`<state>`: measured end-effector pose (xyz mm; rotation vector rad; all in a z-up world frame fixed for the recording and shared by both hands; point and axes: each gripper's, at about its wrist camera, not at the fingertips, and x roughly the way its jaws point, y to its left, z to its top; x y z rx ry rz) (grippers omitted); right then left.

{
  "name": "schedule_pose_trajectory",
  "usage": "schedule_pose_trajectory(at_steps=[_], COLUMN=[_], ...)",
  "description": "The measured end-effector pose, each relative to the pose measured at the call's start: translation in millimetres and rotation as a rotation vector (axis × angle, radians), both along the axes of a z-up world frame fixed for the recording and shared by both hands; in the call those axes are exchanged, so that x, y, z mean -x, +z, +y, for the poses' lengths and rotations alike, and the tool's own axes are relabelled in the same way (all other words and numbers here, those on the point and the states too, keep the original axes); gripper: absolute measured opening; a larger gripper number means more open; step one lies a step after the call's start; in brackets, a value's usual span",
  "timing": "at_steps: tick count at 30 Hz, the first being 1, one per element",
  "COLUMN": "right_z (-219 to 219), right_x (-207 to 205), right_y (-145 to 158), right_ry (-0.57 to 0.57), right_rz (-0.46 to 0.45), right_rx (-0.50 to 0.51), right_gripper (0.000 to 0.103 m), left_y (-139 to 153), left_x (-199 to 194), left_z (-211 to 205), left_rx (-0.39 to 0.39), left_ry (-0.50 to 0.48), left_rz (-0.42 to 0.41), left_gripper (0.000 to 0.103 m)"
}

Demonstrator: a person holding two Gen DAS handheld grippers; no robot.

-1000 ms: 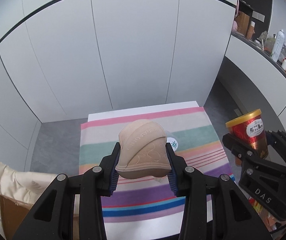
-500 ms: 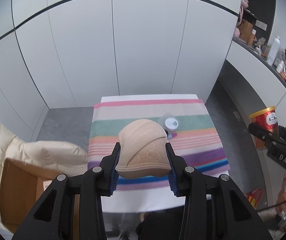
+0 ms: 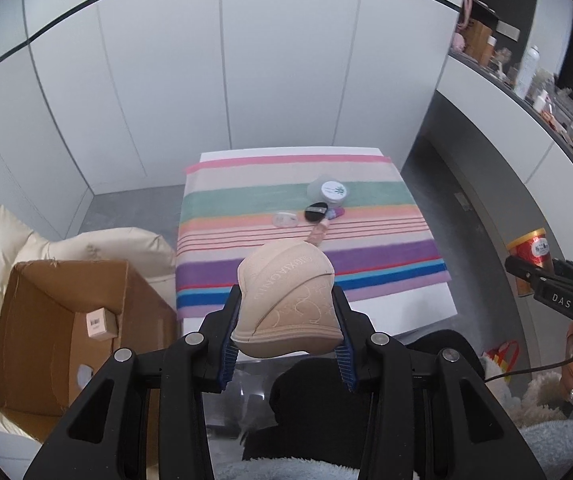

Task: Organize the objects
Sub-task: 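Lift the sponge puff and red-gold can and carry both toward the cardboard box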

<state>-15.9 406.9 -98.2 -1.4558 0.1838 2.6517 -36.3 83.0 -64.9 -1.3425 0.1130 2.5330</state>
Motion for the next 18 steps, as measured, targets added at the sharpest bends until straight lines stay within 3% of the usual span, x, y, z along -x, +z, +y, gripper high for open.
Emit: schedule_pose_trajectory(at_steps=[6, 12, 16, 18], right_z=[-15, -61, -108, -136], right_x=[8, 29, 47, 59], right_y=[7, 18, 25, 27], right_ry=[0.019, 0.108, 0.197, 0.265], right_rz=[0.017, 0.039, 0.064, 0.074], right_rx=[0.010, -0.017, -0.016, 0.014], right_gripper=[0.056, 0.056, 0.056, 0.056], left_y=[6, 11, 9, 5], left_x=[7, 13, 16, 17], left_z=[-21, -67, -119, -144], left_rx=[0.074, 0.045, -0.035, -0.038], left_ry=[0.074, 0.168, 0.270, 0.327], left_rz=[0.079, 0.081, 0.052, 0.048], left_gripper=[0.041, 0.041, 0.041, 0.041])
